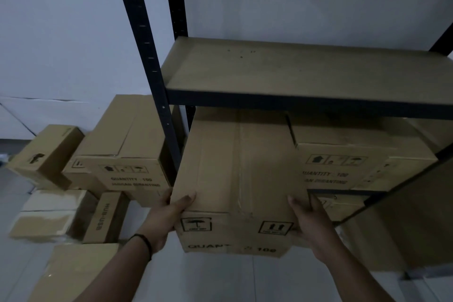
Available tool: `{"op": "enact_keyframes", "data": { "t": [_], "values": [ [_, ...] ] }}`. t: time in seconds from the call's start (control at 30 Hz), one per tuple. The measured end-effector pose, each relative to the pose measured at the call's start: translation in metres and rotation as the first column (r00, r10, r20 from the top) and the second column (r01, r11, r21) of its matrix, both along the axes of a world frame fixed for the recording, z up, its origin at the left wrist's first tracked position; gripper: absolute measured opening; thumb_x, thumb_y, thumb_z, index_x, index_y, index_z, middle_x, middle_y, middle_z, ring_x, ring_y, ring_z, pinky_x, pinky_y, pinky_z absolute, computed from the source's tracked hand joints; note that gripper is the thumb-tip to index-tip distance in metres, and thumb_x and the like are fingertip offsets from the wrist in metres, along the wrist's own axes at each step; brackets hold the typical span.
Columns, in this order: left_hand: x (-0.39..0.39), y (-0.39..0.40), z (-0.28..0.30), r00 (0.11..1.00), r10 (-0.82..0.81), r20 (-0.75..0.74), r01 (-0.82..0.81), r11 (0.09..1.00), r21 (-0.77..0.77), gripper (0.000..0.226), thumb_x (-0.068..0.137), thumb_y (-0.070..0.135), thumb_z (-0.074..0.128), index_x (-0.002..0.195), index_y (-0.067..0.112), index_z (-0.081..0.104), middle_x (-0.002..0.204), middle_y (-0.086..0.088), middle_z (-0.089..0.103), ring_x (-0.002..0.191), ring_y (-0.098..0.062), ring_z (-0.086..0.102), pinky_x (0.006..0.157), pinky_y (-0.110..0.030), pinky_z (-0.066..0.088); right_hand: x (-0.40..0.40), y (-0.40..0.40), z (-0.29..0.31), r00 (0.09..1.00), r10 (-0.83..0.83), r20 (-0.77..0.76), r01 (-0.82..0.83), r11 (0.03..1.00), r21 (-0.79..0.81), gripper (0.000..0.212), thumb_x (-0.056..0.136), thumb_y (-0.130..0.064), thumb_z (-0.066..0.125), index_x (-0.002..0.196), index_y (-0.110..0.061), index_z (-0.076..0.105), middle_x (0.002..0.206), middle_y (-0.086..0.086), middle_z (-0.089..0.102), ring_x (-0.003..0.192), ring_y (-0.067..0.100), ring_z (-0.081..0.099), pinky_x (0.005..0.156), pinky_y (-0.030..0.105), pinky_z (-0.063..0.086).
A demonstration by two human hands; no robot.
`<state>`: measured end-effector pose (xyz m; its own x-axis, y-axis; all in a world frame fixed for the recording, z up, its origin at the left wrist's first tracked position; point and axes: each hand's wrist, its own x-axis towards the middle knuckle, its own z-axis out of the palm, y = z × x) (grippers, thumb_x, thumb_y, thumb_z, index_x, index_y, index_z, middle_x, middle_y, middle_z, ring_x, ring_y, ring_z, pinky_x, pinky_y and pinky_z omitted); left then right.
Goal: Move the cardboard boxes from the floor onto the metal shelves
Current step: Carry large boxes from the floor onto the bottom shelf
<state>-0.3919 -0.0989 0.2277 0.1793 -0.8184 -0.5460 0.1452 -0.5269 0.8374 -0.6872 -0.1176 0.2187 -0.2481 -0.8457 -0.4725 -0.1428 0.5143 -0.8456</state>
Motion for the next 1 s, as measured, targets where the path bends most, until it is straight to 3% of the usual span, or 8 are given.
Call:
{"op": "enact_keyframes", "data": {
  "t": [0.07,0.17,0.33,0.4,0.47,0.63,0.8,1.0],
  "values": [
    [-0.003,0.000,-0.011,0.999,0.005,0.046,-0.003,1.000,-0.023,0.060,0.084,0.028,0.071,0.138,0.018,0.046,0.118,-0.004,0.065,0.102,-0.022,0.063,0.090,-0.041,0.053,-0.001,0.002,-0.009,0.980,0.135,-0.146,-0.140,0.990,-0.023,0.091,0.079,-0.044,0.074,0.152,-0.033,0.021,0.147,0.000,0.039,0.124,0.026,0.048,0.096,0.048,0.051],
    [-0.007,0.002,-0.024,0.974,-0.063,0.217,0.085,0.992,-0.091,0.060,0.090,0.034,0.063,0.142,0.028,0.035,0.127,0.001,0.056,0.108,-0.018,0.056,0.092,-0.032,0.048,-0.001,0.006,-0.017,0.945,0.283,-0.164,-0.279,0.959,0.048,0.108,0.074,-0.039,0.080,0.155,-0.029,0.009,0.155,0.001,0.019,0.139,0.027,0.030,0.109,0.042,0.039],
    [0.000,0.005,-0.031,0.880,-0.291,0.377,0.380,0.906,-0.188,0.092,0.076,0.044,0.077,0.145,0.040,0.016,0.138,0.017,0.042,0.120,0.000,0.046,0.092,-0.020,0.048,-0.006,0.000,-0.020,0.886,0.348,-0.307,-0.329,0.938,0.111,0.107,0.078,-0.045,0.075,0.155,-0.027,0.002,0.155,0.003,0.012,0.140,0.028,0.026,0.108,0.038,0.037],
    [0.002,0.001,-0.031,0.789,-0.367,0.492,0.488,0.861,-0.141,0.118,0.066,0.053,0.082,0.150,0.038,0.001,0.148,0.022,0.023,0.129,-0.001,0.036,0.106,-0.026,0.040,-0.007,-0.004,-0.017,0.861,0.334,-0.385,-0.320,0.942,0.101,0.101,0.079,-0.048,0.073,0.155,-0.023,0.010,0.154,0.006,0.014,0.139,0.028,0.027,0.110,0.039,0.036],
    [0.000,-0.005,-0.029,0.696,-0.377,0.611,0.532,0.842,-0.085,0.122,0.069,0.053,0.078,0.152,0.031,-0.010,0.147,0.026,0.006,0.132,-0.004,0.029,0.109,-0.024,0.034,-0.006,-0.005,-0.012,0.801,0.327,-0.502,-0.334,0.939,0.079,0.091,0.082,-0.053,0.067,0.154,-0.020,0.021,0.157,0.008,0.013,0.142,0.027,0.022,0.114,0.036,0.031],
    [0.001,-0.019,-0.032,0.586,-0.261,0.767,0.505,0.858,-0.094,0.088,0.083,0.035,0.072,0.152,0.020,0.018,0.159,0.007,0.000,0.141,-0.017,0.025,0.111,-0.021,0.027,-0.005,-0.010,-0.009,0.627,0.493,-0.603,-0.464,0.858,0.219,0.082,0.094,-0.057,0.044,0.155,-0.021,0.003,0.161,0.004,-0.011,0.149,0.023,0.003,0.117,0.035,0.020],
    [0.004,-0.037,-0.029,0.354,-0.366,0.861,0.602,0.794,0.090,0.077,0.091,0.046,0.057,0.152,0.018,0.019,0.160,0.001,-0.012,0.147,-0.021,0.009,0.118,-0.028,0.017,-0.010,-0.028,-0.015,0.544,0.463,-0.700,-0.444,0.866,0.227,0.073,0.096,-0.057,0.041,0.155,-0.026,0.011,0.162,0.005,0.003,0.147,0.024,0.017,0.112,0.037,0.032],
    [-0.007,-0.069,-0.014,0.165,-0.428,0.889,0.590,0.764,0.259,0.068,0.096,0.049,0.043,0.153,0.022,0.016,0.161,-0.004,-0.010,0.146,-0.024,0.017,0.119,-0.038,0.020,-0.008,-0.052,-0.011,0.329,0.236,-0.914,-0.398,0.913,0.093,0.060,0.089,-0.061,0.047,0.134,-0.022,0.057,0.133,0.008,0.049,0.121,0.029,0.049,0.094,0.037,0.047]
  ]
}}
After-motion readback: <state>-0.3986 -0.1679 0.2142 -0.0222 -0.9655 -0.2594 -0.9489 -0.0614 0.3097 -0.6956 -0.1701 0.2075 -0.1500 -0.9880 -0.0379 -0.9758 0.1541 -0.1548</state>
